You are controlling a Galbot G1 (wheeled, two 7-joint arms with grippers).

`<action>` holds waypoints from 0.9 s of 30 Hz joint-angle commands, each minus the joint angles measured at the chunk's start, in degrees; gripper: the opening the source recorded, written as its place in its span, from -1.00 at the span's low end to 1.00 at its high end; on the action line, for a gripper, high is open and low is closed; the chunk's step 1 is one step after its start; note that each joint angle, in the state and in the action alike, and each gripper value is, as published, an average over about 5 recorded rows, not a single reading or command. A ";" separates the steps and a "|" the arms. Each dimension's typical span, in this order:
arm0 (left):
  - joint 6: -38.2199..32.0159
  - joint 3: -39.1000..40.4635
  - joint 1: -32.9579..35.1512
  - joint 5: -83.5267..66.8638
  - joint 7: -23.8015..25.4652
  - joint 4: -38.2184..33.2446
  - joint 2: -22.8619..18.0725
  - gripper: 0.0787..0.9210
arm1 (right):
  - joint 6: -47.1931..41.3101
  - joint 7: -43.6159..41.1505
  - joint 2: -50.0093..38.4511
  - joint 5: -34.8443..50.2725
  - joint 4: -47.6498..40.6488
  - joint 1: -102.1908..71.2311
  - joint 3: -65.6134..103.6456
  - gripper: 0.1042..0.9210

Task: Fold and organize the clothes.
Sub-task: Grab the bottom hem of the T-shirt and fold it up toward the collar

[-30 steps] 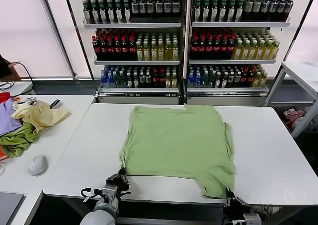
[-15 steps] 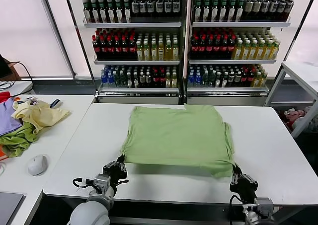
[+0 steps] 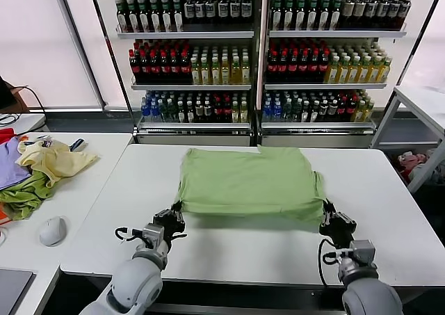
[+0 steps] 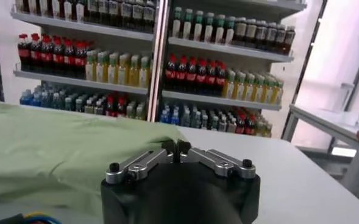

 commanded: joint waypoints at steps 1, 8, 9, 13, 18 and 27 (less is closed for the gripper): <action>-0.63 5.44 -11.29 0.16 0.49 12.24 -0.71 -0.98 | 0.89 0.04 -0.51 -1.69 -10.62 10.63 -3.98 -0.95; -0.50 7.07 -13.81 3.04 0.09 17.04 -3.06 -0.98 | 0.96 0.00 1.26 -4.52 -14.85 13.04 -6.39 -0.95; -0.43 7.13 -13.95 3.31 -0.07 17.50 -3.25 -0.98 | 0.91 -0.05 1.49 -4.77 -15.14 13.19 -6.67 -0.95; -0.22 7.07 -13.99 4.05 -0.58 18.31 -3.82 -0.98 | 0.18 -0.54 2.21 -5.72 -15.56 13.16 -7.40 -0.95; -0.28 5.98 -12.29 4.12 -1.02 16.31 -3.84 -0.91 | -0.56 -1.52 2.58 -5.57 -13.63 11.12 -7.00 -0.75; -0.43 2.02 -4.76 3.81 -2.13 7.96 -2.21 -0.33 | 1.47 -1.06 2.32 -3.28 -5.75 2.03 0.70 -0.05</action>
